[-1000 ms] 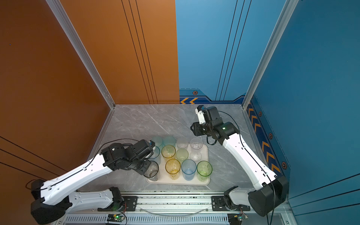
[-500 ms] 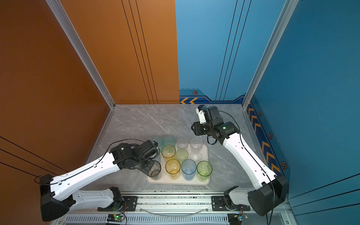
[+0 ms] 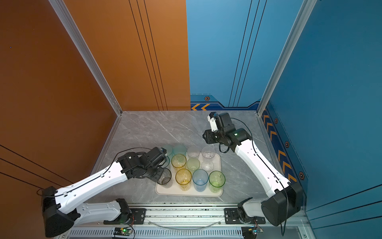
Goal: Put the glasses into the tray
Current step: 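Lower the grey glass onto the tray beside the blue glass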
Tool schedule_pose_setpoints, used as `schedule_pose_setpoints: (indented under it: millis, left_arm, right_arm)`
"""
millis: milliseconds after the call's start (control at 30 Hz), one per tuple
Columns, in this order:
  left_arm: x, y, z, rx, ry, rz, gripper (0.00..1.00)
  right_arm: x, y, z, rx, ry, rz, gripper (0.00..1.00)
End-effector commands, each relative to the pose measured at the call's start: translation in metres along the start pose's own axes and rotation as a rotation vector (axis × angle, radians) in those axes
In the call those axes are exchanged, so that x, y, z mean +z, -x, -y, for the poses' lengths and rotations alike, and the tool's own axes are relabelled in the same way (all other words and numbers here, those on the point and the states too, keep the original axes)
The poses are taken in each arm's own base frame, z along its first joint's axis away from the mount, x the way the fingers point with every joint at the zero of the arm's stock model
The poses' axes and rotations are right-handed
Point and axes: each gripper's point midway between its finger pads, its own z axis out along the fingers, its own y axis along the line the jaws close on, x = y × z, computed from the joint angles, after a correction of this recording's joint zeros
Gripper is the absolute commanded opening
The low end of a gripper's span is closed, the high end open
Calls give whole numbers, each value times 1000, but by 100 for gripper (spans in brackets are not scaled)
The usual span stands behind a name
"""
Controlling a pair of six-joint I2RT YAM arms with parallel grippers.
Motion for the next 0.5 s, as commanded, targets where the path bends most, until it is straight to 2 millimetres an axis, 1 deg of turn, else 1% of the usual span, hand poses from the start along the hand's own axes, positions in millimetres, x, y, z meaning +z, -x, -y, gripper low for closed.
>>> schedule_pose_setpoints:
  millis: [0, 467]
  left_arm:
    - [2, 0, 3, 8, -30, -2, 0]
    - [13, -3, 6, 0, -41, -60, 0]
  right_arm:
    - [2, -4, 5, 3, -17, -26, 44]
    - [6, -7, 9, 5, -23, -40, 44]
